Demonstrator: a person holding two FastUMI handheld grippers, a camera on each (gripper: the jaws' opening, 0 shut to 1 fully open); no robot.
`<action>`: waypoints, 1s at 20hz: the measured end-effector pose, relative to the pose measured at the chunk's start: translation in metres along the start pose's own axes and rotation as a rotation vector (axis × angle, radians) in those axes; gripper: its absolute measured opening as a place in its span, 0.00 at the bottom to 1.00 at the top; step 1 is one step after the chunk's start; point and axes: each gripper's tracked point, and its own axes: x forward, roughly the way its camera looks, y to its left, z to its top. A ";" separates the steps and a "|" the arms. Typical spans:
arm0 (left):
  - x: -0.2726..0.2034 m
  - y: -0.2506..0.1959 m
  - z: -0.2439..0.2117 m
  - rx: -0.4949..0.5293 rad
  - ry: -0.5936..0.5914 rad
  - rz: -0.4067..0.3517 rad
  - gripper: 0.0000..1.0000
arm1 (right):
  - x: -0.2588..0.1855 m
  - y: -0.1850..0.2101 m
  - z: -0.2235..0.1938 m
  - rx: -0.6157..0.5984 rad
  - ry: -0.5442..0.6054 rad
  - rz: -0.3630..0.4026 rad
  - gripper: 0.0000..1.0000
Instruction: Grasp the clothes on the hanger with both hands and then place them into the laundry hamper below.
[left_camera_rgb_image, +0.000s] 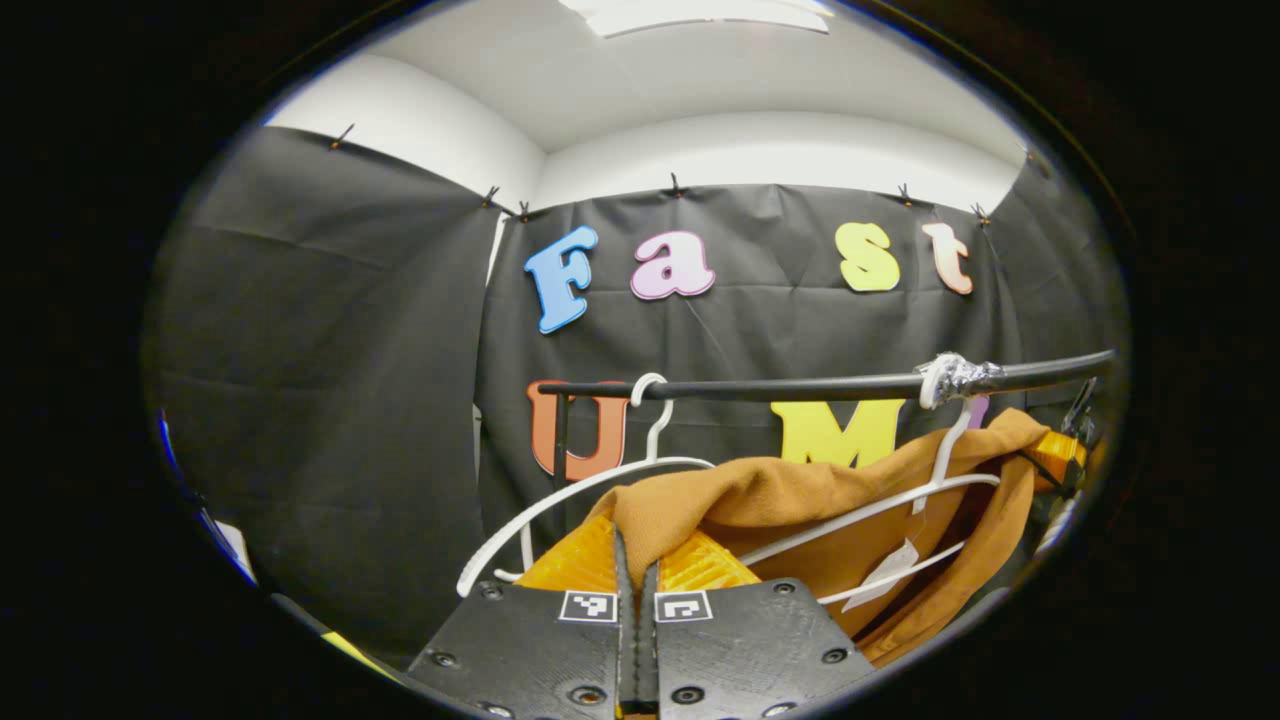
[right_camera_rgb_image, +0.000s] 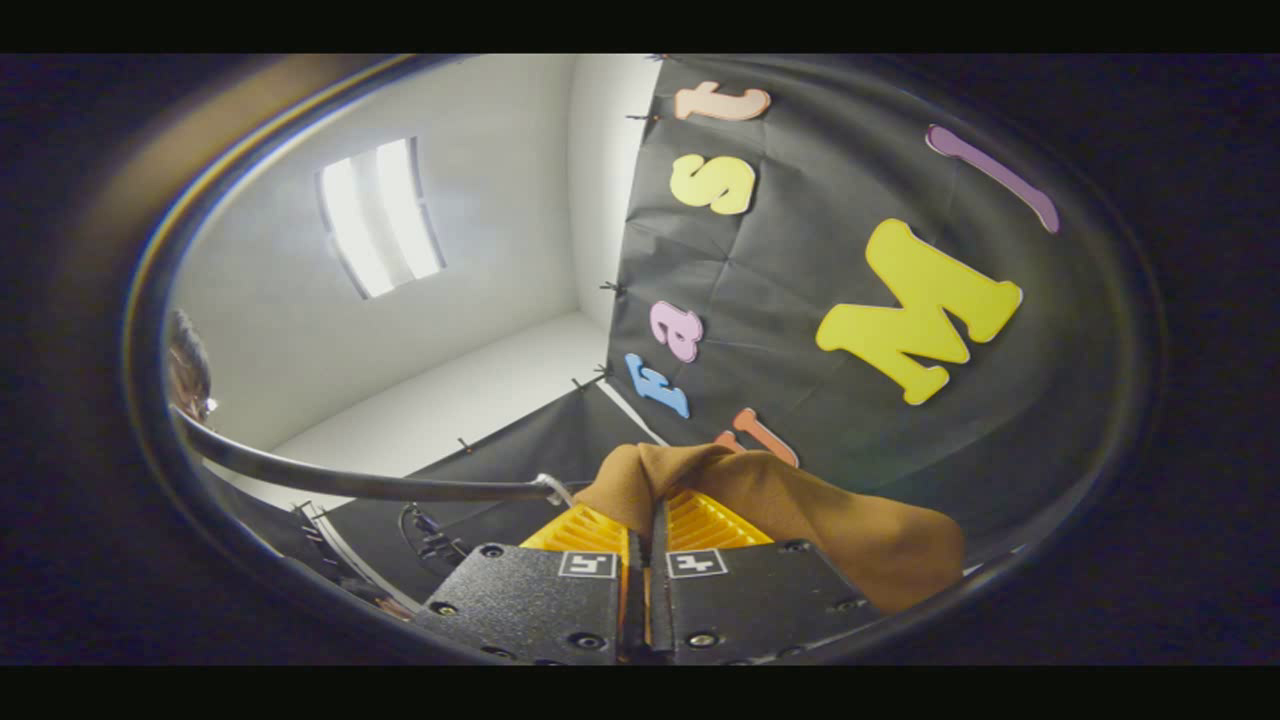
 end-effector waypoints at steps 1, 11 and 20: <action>0.002 -0.002 0.001 0.017 -0.001 -0.010 0.00 | 0.001 -0.007 0.006 -0.037 -0.019 -0.031 0.05; 0.035 -0.001 -0.021 0.128 0.111 -0.110 0.00 | 0.019 -0.054 0.051 -0.470 -0.045 -0.330 0.05; 0.029 -0.019 -0.029 0.113 0.114 -0.152 0.02 | 0.024 -0.085 0.059 -0.549 0.008 -0.422 0.05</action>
